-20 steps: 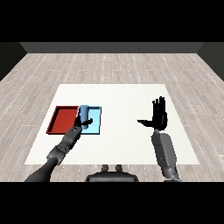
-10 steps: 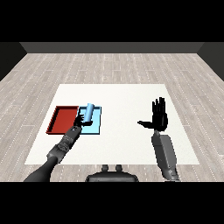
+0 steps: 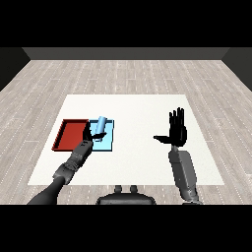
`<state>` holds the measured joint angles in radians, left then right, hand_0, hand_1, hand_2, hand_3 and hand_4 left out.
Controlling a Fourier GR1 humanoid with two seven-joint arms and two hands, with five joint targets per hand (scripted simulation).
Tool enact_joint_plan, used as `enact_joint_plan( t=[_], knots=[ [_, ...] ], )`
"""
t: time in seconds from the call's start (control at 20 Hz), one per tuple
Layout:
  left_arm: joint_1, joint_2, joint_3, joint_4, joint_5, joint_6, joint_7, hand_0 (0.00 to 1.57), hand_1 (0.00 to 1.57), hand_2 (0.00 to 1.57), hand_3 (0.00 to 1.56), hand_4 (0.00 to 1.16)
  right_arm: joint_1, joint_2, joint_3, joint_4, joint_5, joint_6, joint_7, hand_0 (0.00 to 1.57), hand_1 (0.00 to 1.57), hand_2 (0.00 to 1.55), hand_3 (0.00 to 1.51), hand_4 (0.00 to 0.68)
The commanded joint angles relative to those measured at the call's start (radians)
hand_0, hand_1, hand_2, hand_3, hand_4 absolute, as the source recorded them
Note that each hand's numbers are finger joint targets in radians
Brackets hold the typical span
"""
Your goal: Pick the blue can and put it in the blue box
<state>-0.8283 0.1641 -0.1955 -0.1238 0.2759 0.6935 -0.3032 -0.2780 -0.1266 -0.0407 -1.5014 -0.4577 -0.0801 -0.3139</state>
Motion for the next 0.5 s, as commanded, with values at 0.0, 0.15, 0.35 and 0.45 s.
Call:
enact_joint_plan(
  t=[0.0,0.15,0.35,0.45],
  knots=[
    [0.024,-0.005,0.065,-0.126,0.051,-0.013,-0.200,0.00,0.00,0.00,0.00,0.00,0.025,0.005,-0.004,-0.047,-0.009,-0.006,0.005,0.00,0.00,0.00,0.00,0.000],
    [0.013,-0.004,0.088,-0.228,0.080,-0.171,-0.295,0.00,0.00,0.00,0.00,0.00,0.015,0.008,0.034,0.011,0.024,0.023,-0.014,0.00,0.00,0.00,0.00,0.000],
    [0.116,-0.059,0.090,-0.408,0.120,-0.346,-0.472,0.00,0.00,0.00,0.00,0.00,0.008,-0.027,0.016,0.018,0.020,0.038,0.004,0.00,0.00,0.00,0.00,0.000],
    [0.187,-0.010,0.070,-0.492,0.115,-0.399,-0.486,0.00,0.00,0.00,0.00,0.00,0.084,0.004,0.059,-0.011,0.040,0.039,-0.011,0.00,0.00,0.00,0.00,0.000]
  ],
)
